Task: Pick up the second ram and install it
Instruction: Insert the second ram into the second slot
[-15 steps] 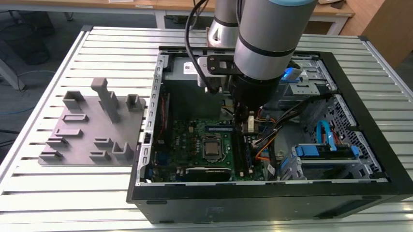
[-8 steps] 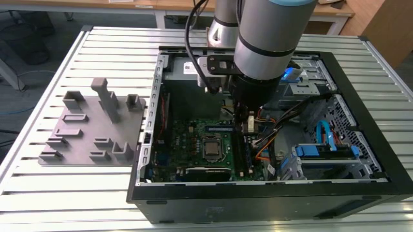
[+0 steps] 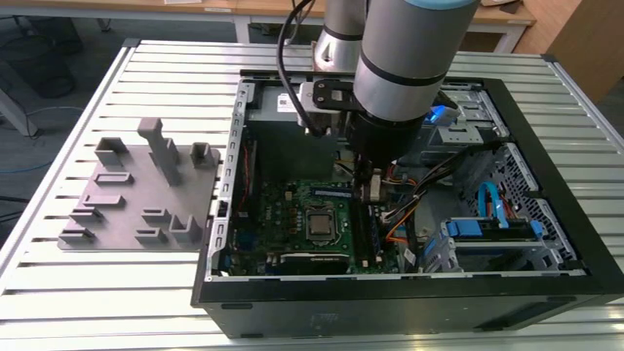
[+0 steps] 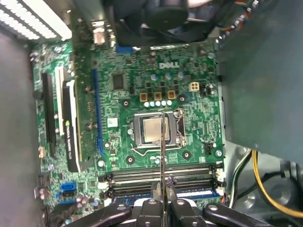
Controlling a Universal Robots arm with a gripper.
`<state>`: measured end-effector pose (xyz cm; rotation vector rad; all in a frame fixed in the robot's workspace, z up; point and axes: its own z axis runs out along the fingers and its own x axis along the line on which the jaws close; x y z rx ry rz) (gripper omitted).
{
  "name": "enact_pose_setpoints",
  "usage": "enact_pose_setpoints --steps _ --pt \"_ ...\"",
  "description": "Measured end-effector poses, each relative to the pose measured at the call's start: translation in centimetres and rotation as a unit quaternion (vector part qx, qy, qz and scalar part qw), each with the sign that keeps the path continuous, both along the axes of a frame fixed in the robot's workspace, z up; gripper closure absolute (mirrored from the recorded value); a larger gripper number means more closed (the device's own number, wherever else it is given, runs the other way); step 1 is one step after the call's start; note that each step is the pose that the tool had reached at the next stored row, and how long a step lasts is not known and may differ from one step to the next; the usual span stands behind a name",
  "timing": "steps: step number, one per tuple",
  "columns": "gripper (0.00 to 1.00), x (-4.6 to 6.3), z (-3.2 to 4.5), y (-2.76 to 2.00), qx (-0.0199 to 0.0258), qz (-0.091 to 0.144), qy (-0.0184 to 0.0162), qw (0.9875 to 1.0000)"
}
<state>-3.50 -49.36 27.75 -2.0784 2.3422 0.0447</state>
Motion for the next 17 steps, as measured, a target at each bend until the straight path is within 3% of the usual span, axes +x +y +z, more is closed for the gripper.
enact_pose_setpoints --steps 4,8,13,17 --pt "0.86 0.00 -0.02 0.00 0.0000 -0.037 0.0000 0.9993" --pt "0.86 0.00 -0.03 0.00 0.0000 -0.071 0.0000 0.9975" --pt "0.86 0.00 -0.05 0.00 0.0000 -0.109 0.0000 0.9941" --pt "0.86 0.00 -0.07 0.00 0.0000 -0.138 0.0000 0.9905"
